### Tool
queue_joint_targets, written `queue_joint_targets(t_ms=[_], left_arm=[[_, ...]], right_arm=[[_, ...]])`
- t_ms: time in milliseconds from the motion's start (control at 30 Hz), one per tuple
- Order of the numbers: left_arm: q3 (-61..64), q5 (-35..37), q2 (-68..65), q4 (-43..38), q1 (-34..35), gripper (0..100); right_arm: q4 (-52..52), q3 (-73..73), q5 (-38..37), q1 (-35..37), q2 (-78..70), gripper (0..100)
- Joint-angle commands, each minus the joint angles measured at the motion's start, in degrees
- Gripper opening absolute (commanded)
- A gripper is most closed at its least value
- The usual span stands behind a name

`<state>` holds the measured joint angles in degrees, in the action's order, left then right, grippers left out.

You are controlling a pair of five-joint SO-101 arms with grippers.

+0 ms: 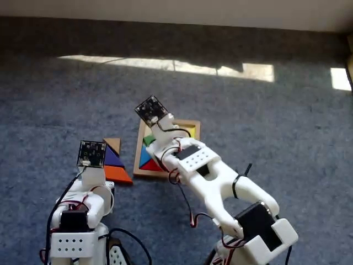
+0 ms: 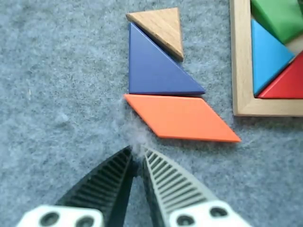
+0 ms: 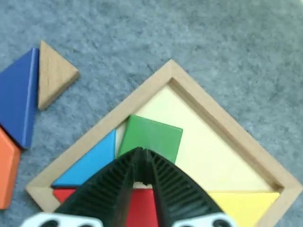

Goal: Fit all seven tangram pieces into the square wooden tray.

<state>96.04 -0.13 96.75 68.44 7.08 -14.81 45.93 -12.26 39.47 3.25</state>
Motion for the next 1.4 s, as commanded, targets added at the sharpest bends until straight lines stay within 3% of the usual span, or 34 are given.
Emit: queue_joint_targets(t_ms=[0, 267, 367, 600, 733, 900, 967, 1133, 1367], left_arm=[[1.45, -0.35, 0.48, -0.79, -0.75, 1], [1.45, -0.35, 0.48, -0.79, -0.75, 1], [1.45, -0.35, 0.48, -0.79, -0.75, 1], [1.45, -0.35, 0.48, -0.79, -0.75, 1], [1.45, -0.35, 0.48, -0.79, -0.75, 1], [1.45, -0.35, 0.48, -0.79, -0.75, 1], [1.45, -0.35, 0.48, -0.79, -0.75, 1], [1.45, -0.35, 0.48, -0.79, -0.75, 1], [1.45, -0.35, 0.48, -0.79, -0.75, 1]], right_arm=[[1.19, 1.27, 0.53, 0.57, 3.12, 0.5], [-8.92, 3.3, -6.51, 1.1, 3.82, 0.5], [-13.67, 3.21, -6.42, 1.19, 3.91, 0.5], [-14.2, -2.77, -5.98, -0.13, 4.0, 0.5], [-14.11, -6.64, -0.88, -1.89, 4.0, 0.5], [-14.11, -8.66, 0.09, -2.15, 3.91, 0.5], [-13.14, -8.75, 0.18, -2.07, 3.47, 0.5], [2.42, -5.32, 0.18, -1.89, 2.07, 0.5], [3.56, -4.0, -0.26, 0.22, -6.2, 0.5]])
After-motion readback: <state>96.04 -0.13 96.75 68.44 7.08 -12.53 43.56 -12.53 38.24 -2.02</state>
